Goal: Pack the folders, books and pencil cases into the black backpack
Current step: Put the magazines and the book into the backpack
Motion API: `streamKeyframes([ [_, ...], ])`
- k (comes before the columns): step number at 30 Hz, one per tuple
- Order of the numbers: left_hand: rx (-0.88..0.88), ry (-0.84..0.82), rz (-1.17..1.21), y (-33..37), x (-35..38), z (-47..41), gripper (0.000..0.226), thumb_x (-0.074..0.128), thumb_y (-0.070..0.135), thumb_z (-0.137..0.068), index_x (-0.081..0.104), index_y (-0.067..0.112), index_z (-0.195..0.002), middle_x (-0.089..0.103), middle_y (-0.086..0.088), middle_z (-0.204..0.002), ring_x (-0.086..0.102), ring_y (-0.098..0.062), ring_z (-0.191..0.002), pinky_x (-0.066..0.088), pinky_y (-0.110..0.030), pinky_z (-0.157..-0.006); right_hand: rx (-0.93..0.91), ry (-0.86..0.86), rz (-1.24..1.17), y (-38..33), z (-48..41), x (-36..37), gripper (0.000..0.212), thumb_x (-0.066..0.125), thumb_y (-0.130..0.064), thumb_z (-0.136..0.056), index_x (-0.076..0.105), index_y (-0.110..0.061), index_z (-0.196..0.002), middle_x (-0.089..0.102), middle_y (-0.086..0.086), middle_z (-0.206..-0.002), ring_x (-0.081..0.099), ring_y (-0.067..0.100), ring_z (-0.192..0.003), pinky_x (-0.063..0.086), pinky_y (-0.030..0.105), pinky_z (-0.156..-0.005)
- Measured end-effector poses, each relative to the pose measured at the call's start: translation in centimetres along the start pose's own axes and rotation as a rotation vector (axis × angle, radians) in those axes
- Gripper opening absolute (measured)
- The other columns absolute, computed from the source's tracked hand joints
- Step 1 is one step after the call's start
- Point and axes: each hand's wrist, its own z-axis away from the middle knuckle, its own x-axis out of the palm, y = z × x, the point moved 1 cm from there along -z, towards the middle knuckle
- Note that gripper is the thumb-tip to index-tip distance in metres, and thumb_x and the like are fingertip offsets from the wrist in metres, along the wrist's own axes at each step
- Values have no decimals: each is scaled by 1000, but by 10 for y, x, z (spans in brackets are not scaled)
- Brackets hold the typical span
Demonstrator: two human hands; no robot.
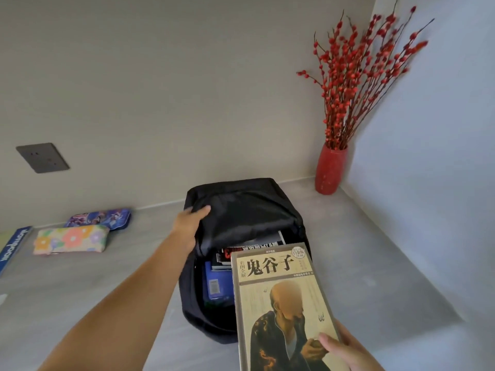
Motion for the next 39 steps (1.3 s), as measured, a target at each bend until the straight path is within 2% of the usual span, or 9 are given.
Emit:
streamKeyframes([
  [2,75,-85,78,28,11,-3,10,69,18,-83,70,11,-89,72,-14,-102,68,-31,-93,57,-43,-82,15,-27,-58,-3,-3,-4,66,72,-33,-76,39,-26,-132,56,-7,-129,52,10,-118,52,22,-86],
  [5,170,-207,132,60,20,1,9,66,19,-86,71,14,-81,77,-5,-80,73,-20,-75,59,-30,-63,24,-46,-252,-3,-7,-5,70,78,-29,-65,49,-27,-128,63,4,-126,53,26,-122,46,45,-100],
  [10,174,-226,161,66,19,12,9,61,18,-90,67,12,-90,72,-7,-91,69,-18,-84,56,-31,-75,7,-102,-442,-17,-12,9,72,83,-23,-55,56,-20,-121,70,13,-114,68,30,-103,48,41,-83],
  [13,187,-244,159,68,15,16,8,62,17,-89,68,14,-86,76,-1,-80,72,-13,-75,58,-25,-66,-1,-92,-449,-24,-12,15,80,91,-23,-44,58,-18,-118,71,15,-109,67,34,-104,48,43,-82],
  [18,208,-279,120,71,11,24,9,63,15,-88,69,17,-81,76,1,-76,72,-12,-72,58,-24,-65,43,-35,-420,-24,-19,21,58,70,-14,-77,49,-17,-131,62,19,-122,51,39,-120,39,54,-102],
  [21,214,-296,92,73,8,28,9,63,16,-88,68,17,-81,75,1,-77,71,-12,-72,57,-24,-66,113,48,-380,-23,-23,25,61,63,-20,-77,45,-16,-135,52,22,-131,44,42,-126,28,57,-112],
  [28,211,-327,92,76,5,34,8,63,17,-88,68,17,-82,73,-2,-82,69,-15,-77,55,-27,-71,180,149,-494,-29,-30,31,45,70,-18,-71,62,-18,-116,65,20,-110,60,39,-103,57,43,-67],
  [35,181,-338,122,73,0,36,7,64,18,-88,70,17,-84,75,-1,-82,69,-17,-80,55,-28,-72,145,155,-427,-64,-69,51,39,77,-18,-67,71,-22,-104,77,10,-91,68,30,-95,58,38,-65],
  [39,174,-327,136,76,-3,30,7,64,18,-87,71,18,-86,76,-1,-83,70,-16,-82,55,-27,-70,165,199,-345,-82,-104,60,37,77,-21,-75,66,-19,-111,67,11,-118,62,29,-107,56,40,-77],
])
